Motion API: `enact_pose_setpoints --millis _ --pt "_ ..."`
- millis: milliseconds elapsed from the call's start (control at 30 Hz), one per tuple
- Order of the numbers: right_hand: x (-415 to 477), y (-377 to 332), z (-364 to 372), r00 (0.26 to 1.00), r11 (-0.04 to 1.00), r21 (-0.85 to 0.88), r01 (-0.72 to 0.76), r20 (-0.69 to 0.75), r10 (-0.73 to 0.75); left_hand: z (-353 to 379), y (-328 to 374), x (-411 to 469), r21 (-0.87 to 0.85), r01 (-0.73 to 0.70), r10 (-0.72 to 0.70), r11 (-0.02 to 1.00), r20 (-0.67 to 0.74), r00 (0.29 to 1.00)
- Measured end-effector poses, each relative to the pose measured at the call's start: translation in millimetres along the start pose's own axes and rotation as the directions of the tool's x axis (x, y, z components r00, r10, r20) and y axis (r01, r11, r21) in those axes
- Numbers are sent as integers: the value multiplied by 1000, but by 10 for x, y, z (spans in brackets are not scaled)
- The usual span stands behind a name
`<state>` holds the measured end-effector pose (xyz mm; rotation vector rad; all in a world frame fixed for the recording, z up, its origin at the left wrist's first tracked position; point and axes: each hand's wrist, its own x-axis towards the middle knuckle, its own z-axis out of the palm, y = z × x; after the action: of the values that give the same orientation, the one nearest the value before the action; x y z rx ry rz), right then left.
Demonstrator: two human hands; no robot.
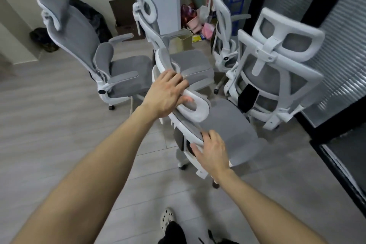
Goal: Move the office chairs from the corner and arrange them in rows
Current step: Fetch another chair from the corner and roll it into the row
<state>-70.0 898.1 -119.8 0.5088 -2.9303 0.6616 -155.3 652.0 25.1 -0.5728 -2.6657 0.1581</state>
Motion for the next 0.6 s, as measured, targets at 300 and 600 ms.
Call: enact_pose_setpoints --millis 300,600 --pt "-578 980 -481 987 983 87 161 -4 -161 -377 1508 -451 63 342 -334 938 -108 936" --pt "-1127 1501 -1042 959 951 124 282 -5 -284 -927 2338 -1056 -11 529 -529 848 -21 848"
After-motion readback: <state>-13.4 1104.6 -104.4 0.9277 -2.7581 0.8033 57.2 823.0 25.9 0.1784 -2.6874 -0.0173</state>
